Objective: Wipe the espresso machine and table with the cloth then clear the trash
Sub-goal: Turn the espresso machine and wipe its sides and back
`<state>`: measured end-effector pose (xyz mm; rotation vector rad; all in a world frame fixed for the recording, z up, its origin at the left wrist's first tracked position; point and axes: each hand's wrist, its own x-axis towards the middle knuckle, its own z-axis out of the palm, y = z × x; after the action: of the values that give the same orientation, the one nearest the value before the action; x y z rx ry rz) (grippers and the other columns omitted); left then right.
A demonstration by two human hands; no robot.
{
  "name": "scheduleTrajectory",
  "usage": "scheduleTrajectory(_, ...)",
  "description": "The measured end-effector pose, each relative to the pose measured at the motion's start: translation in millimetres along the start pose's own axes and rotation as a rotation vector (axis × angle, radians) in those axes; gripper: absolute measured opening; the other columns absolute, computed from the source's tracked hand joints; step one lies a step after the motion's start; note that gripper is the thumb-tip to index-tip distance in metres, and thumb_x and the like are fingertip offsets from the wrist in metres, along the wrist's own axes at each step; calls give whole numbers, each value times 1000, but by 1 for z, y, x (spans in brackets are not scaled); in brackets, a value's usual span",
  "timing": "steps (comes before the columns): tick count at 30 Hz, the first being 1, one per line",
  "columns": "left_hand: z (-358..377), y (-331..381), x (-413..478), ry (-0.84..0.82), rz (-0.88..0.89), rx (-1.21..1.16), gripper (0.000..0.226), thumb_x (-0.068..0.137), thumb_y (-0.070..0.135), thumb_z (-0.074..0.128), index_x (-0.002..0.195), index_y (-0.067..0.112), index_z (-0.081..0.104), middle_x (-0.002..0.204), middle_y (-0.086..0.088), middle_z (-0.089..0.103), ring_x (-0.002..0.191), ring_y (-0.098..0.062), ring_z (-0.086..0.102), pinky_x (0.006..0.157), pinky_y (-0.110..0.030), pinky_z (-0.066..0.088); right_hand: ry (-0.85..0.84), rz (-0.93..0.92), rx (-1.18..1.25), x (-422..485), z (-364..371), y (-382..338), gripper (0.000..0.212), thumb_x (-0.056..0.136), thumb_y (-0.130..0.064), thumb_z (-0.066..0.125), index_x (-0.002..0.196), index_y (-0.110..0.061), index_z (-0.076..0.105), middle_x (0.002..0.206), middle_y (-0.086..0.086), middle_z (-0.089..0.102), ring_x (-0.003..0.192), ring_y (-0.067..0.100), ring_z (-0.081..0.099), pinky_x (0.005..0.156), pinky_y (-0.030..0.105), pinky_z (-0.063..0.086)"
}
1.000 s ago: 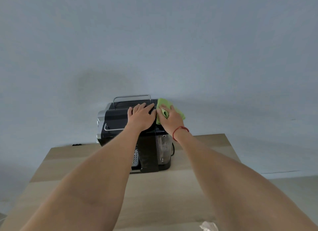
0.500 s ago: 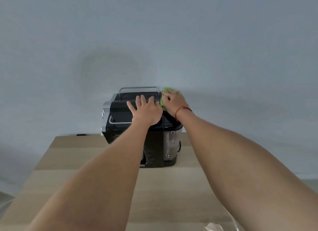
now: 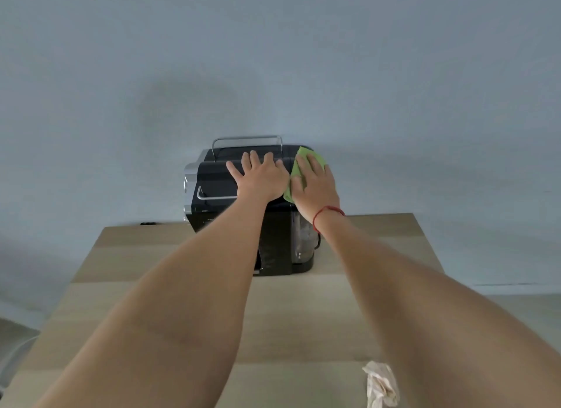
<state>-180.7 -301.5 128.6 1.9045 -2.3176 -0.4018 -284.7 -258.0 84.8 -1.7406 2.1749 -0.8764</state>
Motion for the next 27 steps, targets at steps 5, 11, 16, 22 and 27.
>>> scheduleTrajectory(5,2,-2,-2,-40,-9,-7,55,101,38,10,153,23,14,162,-10,-1,149,-26,-11,114,-57,-15,21,141,358,10,-7,2,40,98,-26,34,136,-28,48,148,2,39,132,15,40,112,37,32)
scheduleTrajectory(11,8,-4,6,-27,-10,-4,55,101,39,10,153,25,12,162,-8,-1,149,-25,-11,114,-57,-15,-169,488,942,30,-16,14,50,93,-51,36,101,-11,64,83,18,65,77,30,63,84,38,49)
scheduleTrajectory(16,7,-2,8,-29,-6,25,54,101,39,10,154,25,11,162,-8,-2,149,-26,-11,114,-58,-15,-222,885,1203,-11,26,44,46,94,-53,36,85,-16,61,78,6,64,71,21,60,66,30,50)
scheduleTrajectory(22,6,-2,4,-36,-4,41,54,101,39,10,154,26,10,162,-8,-2,149,-26,-11,114,-58,-14,-183,927,1215,-20,23,41,49,89,-57,48,103,-13,64,99,10,68,91,28,64,93,43,51)
scheduleTrajectory(27,5,-3,4,-26,-5,15,54,101,39,10,153,25,11,162,-8,-1,149,-26,-10,114,-59,-15,-139,834,1254,13,-6,35,52,78,-60,61,104,-15,65,105,10,69,101,31,63,99,47,48)
